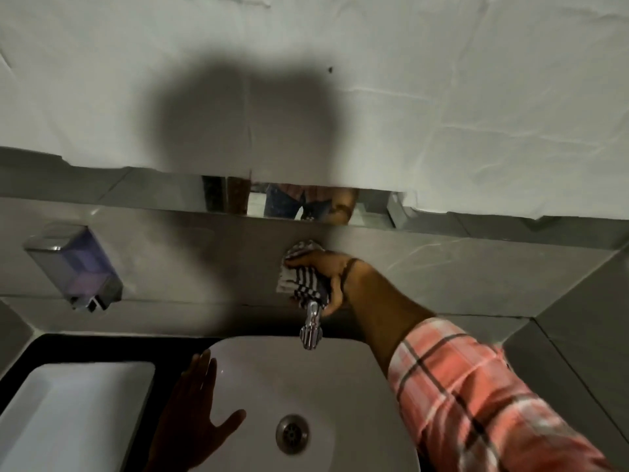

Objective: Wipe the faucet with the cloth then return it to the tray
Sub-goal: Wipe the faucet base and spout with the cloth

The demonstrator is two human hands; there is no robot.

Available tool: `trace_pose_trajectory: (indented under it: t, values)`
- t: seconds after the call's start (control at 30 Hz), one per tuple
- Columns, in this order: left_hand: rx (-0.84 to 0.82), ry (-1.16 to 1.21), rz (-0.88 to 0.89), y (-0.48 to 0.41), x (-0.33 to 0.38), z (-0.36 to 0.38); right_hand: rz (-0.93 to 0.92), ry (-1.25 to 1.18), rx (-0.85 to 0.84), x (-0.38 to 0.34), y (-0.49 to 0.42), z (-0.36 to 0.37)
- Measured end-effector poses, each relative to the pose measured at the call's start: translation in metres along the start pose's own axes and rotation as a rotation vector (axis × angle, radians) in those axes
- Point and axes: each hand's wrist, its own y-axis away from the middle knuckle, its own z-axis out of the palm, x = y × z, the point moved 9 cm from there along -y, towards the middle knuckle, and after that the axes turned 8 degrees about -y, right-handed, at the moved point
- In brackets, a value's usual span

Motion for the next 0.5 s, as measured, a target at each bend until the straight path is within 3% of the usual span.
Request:
trace_pose_trajectory:
  t: [0.07,0.2,0.37,0.5]
  values:
    - [0.001,-0.01,-0.004,0.002,-0.001,0.001,-0.124,0.152,0.147,-0.017,-0.001,-0.001]
    - [0.002,-0.013,-0.02,0.0,-0.002,0.003,-0.385,0.129,0.341,-0.026,-0.004,-0.01]
    - [-0.003,-0.019,-0.018,0.0,-0.004,0.005,-0.41,0.366,0.55,-0.001,0.011,-0.018]
    - [-0.026,0.008,-0.04,-0.002,-0.007,0.012,-0.583,0.543,0.782,0.039,0.054,-0.015]
